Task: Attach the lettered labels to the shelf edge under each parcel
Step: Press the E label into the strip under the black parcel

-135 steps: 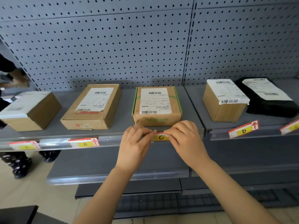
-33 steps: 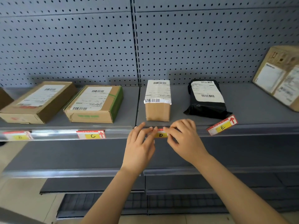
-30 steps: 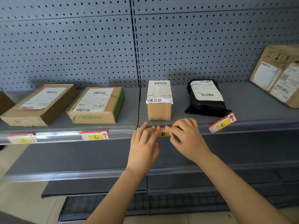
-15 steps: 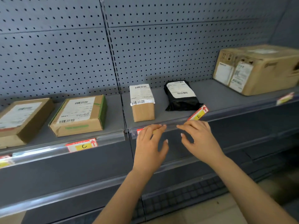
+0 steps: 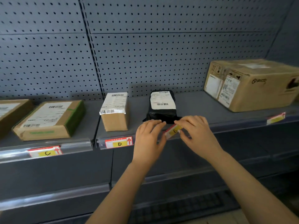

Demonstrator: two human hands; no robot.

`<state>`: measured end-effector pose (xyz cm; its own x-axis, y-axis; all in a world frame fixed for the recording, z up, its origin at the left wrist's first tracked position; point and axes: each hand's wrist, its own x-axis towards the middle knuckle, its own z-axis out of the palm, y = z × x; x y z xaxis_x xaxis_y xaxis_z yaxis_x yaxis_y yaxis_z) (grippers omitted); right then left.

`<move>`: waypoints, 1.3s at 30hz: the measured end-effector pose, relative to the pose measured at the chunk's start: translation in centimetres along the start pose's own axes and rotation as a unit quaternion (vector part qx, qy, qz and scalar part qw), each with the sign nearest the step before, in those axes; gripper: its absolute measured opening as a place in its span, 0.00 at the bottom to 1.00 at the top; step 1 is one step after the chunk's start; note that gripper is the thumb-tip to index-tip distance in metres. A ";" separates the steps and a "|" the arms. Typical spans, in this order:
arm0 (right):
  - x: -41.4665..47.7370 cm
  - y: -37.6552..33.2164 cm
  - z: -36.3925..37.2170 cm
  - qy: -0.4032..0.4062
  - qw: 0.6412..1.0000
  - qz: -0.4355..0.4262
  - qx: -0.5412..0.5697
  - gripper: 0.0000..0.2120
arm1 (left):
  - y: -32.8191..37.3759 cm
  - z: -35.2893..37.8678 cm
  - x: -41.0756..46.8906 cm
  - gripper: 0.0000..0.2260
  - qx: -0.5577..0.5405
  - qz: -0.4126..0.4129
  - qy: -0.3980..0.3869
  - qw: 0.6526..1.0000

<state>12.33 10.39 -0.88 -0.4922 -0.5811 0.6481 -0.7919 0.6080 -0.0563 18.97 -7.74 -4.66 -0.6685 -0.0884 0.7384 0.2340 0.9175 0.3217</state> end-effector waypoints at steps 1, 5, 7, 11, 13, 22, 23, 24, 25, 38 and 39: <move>0.4 1.0 0.1 -0.002 1.000 -0.023 -0.005 0.16 | 0.1 0.8 0.2 0.15 0.013 -0.006 0.003 1.000; 2.0 4.0 1.2 -0.011 0.994 -0.112 -0.018 0.12 | 0.4 3.1 0.5 0.13 0.064 -0.024 0.022 0.997; 2.5 4.9 1.7 -0.007 0.990 -0.138 -0.014 0.11 | 0.6 3.5 0.2 0.13 0.075 -0.030 0.032 0.996; 3.1 5.8 2.1 0.001 0.985 -0.173 0.019 0.03 | 1.2 4.2 -0.6 0.12 0.075 -0.057 0.041 0.995; 3.1 6.0 2.3 -0.005 0.985 -0.163 0.051 0.04 | 1.3 4.3 -0.8 0.12 0.073 -0.064 0.042 0.994; 2.4 6.3 3.5 -0.026 0.982 -0.068 0.172 0.04 | 1.1 3.8 -0.1 0.09 0.104 -0.039 0.053 0.992; 2.4 6.2 3.7 -0.024 0.982 -0.066 0.173 0.04 | 0.9 3.7 -0.1 0.09 0.112 -0.034 0.050 0.992; 2.3 6.1 3.9 -0.019 0.983 -0.067 0.172 0.03 | 0.7 3.6 -0.2 0.09 0.119 -0.030 0.046 0.991; 2.3 6.1 4.1 -0.009 0.983 -0.069 0.167 0.02 | 0.6 3.5 -0.3 0.10 0.125 -0.026 0.040 0.991; 0.1 5.8 5.2 0.064 0.986 -0.133 0.082 0.06 | 0.5 3.4 -1.9 0.15 0.124 0.019 0.003 0.992; 0.1 5.8 5.2 0.065 0.985 -0.142 0.076 0.06 | 0.5 3.4 -2.0 0.14 0.124 0.020 0.004 0.992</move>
<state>5.77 11.05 -5.12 -0.2010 -0.6360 0.7450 -0.9407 0.3375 0.0343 18.01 -5.75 -7.95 -0.6559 -0.0532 0.7530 0.0783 0.9873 0.1380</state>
